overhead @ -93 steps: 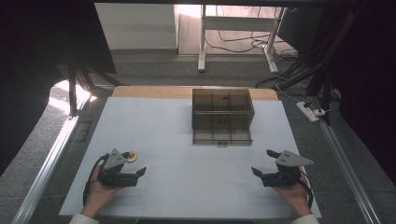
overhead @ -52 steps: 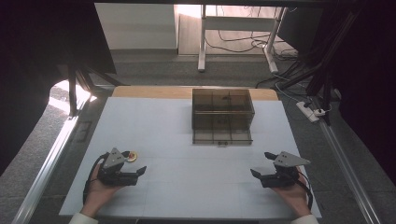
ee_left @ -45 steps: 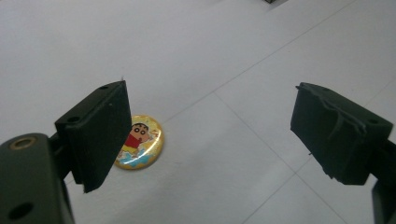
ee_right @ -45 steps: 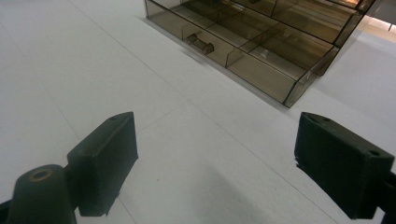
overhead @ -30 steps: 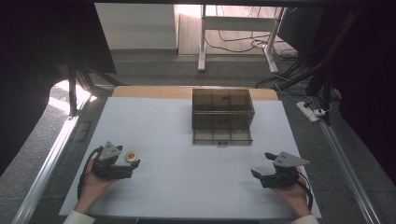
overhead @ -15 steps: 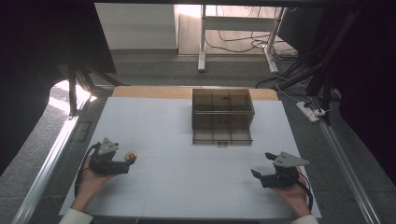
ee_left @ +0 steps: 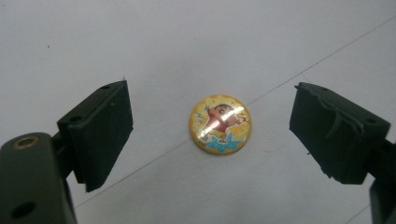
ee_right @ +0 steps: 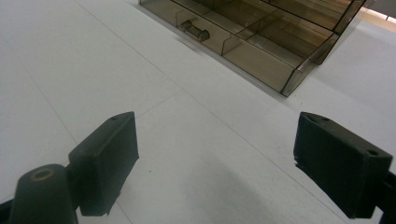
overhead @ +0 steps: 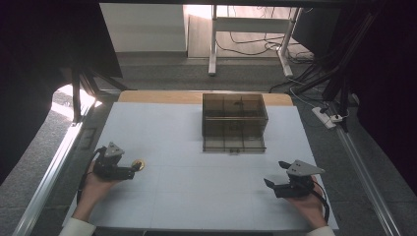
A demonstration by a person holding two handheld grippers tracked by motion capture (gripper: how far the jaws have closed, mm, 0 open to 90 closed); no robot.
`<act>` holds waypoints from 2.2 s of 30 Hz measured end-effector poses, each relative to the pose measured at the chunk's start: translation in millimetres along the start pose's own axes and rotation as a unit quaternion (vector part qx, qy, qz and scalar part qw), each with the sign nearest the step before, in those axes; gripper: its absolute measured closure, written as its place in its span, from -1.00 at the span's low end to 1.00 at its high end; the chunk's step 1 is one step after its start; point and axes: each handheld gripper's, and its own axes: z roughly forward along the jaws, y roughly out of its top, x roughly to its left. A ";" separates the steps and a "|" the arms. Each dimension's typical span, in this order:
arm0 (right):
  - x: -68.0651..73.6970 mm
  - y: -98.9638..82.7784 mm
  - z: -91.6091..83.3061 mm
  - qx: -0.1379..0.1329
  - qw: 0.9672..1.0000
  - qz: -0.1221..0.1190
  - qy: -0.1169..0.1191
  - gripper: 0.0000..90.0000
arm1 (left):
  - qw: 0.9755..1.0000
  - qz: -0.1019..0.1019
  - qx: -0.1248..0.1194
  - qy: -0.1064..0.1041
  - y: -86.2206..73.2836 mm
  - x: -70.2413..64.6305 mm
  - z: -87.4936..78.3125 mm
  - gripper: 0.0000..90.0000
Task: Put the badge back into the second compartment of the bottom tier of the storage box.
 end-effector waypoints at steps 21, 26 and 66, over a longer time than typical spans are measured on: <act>-0.8 -1.1 1.9 0.003 1.000 0.000 0.001 -0.69 | 0.996 0.023 0.091 -0.014 18.4 5.8 27.3 -0.67; -0.1 -1.0 2.0 0.004 1.000 -0.002 -0.001 -0.69 | 0.994 0.028 0.103 -0.017 19.8 7.1 34.5 -0.65; 0.6 -1.6 2.4 0.014 1.000 -0.010 -0.005 -0.67 | 0.989 0.039 0.128 -0.070 17.1 9.1 41.9 -0.01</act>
